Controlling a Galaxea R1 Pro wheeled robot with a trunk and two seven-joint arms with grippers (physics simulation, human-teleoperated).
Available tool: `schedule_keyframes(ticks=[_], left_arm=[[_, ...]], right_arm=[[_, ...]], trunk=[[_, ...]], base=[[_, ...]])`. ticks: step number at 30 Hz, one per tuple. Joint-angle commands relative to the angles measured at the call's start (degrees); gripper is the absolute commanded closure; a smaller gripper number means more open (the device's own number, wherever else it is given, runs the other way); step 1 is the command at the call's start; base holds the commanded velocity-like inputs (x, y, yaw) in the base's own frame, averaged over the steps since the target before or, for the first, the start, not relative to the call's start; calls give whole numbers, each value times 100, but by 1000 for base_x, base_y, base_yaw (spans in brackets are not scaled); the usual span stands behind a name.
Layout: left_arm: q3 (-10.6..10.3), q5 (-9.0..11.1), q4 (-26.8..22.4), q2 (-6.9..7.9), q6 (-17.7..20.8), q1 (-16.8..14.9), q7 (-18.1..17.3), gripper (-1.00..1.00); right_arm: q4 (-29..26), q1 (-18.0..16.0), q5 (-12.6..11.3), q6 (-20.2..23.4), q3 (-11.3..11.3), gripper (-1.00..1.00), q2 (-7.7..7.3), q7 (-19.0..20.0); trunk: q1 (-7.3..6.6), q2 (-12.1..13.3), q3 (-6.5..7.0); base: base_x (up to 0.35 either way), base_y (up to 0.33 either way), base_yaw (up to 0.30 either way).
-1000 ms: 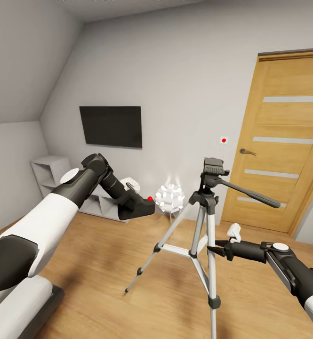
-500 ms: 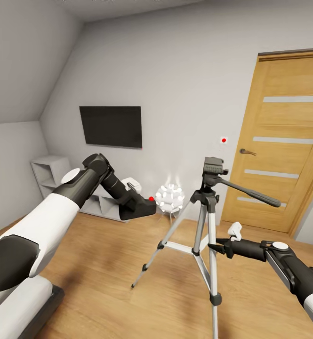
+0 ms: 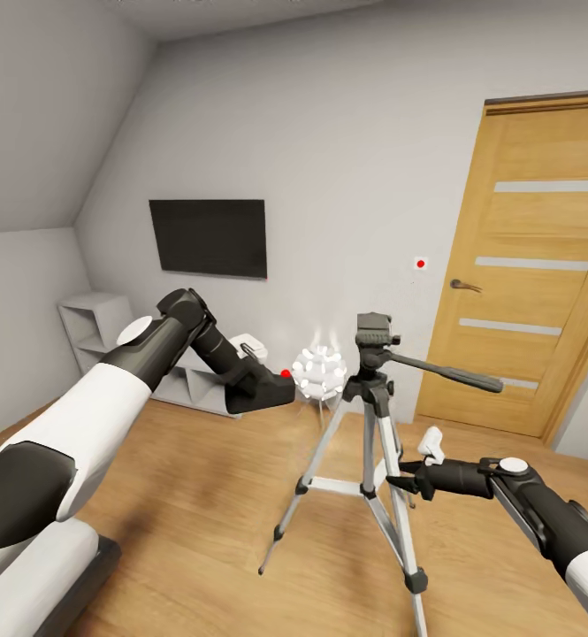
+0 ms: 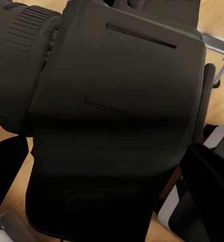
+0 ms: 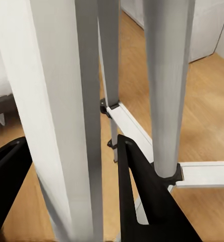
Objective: Attach the digital camera to the camera tripod in the bedroom.
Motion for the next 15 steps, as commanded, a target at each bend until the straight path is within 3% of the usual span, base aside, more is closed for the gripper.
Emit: schedule_keyframes(ticks=[1,6,15], left_arm=[[-13,-49,-7,4,60,-2,-51,100],[-13,-49,-2,4,60,-2,-50,100],[-13,-48,-1,4,60,-2,-50,100]], right_arm=[[-6,-6,-70,60,95,100,-6,8],[-5,-6,-69,54,228,100,-6,13],[-5,-6,-73,47,217,100,-6,275]], trunk=[[2,-6,-2],[2,-6,-2],[2,-6,-2]], base=[[0,0,0],[0,0,0],[0,0,0]])
